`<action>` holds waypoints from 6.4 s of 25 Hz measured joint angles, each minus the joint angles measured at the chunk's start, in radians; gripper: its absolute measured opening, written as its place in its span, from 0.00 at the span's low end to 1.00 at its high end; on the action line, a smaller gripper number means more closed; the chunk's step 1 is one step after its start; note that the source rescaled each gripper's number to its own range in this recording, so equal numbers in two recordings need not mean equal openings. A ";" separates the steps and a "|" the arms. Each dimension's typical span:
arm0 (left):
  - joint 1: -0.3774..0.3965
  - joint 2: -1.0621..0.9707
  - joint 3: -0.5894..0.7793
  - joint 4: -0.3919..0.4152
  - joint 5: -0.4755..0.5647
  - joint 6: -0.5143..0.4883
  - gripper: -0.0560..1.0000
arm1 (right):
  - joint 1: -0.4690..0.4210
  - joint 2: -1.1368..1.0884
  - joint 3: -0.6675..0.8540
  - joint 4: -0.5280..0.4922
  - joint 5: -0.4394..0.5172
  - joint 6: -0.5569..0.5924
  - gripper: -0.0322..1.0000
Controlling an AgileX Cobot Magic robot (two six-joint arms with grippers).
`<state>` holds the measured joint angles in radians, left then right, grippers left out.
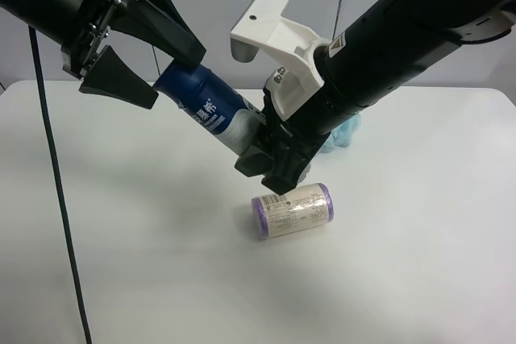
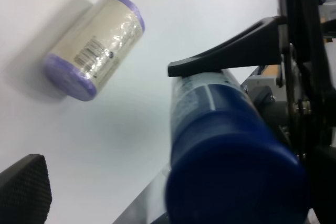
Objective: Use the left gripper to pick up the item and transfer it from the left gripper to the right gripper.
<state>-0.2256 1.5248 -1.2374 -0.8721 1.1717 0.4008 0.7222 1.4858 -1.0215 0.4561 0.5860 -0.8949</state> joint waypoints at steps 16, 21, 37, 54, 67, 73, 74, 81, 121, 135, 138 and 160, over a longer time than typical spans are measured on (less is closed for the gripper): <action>0.191 -0.012 -0.120 -0.006 0.037 0.044 0.99 | 0.000 0.000 0.000 0.000 0.000 0.000 0.03; 0.206 -0.042 -0.133 0.069 0.038 0.042 0.99 | 0.000 0.000 0.000 0.000 0.001 0.000 0.03; 0.207 -0.356 -0.130 0.468 0.035 -0.108 0.99 | 0.000 0.000 0.000 0.000 0.002 0.001 0.03; 0.207 -0.897 0.299 0.652 -0.147 -0.181 0.99 | 0.000 0.000 0.000 0.000 0.002 0.006 0.03; 0.207 -1.317 0.573 0.769 -0.147 -0.212 0.99 | 0.000 0.000 0.000 0.000 0.002 0.026 0.03; 0.207 -1.457 0.654 0.847 -0.144 -0.286 0.99 | 0.000 0.000 0.000 0.000 0.002 0.029 0.03; 0.207 -1.480 0.667 0.849 -0.141 -0.289 0.99 | 0.000 0.000 0.000 0.000 0.002 0.029 0.03; 0.207 -1.530 0.723 0.852 -0.112 -0.309 0.99 | 0.000 0.000 0.000 0.000 0.002 0.029 0.03; 0.207 -1.530 0.729 0.851 -0.112 -0.312 0.99 | -0.196 -0.089 -0.153 -0.318 0.318 0.564 0.03; 0.207 -1.530 0.729 0.851 -0.112 -0.313 0.99 | -0.452 -0.103 -0.145 -0.316 0.341 0.567 0.03; 0.207 -1.530 0.729 0.851 -0.112 -0.313 0.99 | -0.505 -0.104 -0.098 -0.313 0.334 0.567 0.03; 0.207 -1.530 0.729 0.851 -0.112 -0.313 0.99 | -0.730 -0.063 0.061 -0.292 0.234 0.612 0.03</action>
<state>-0.0183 -0.0054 -0.5088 -0.0209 1.0596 0.0879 -0.0078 1.4224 -0.9609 0.1642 0.8205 -0.2825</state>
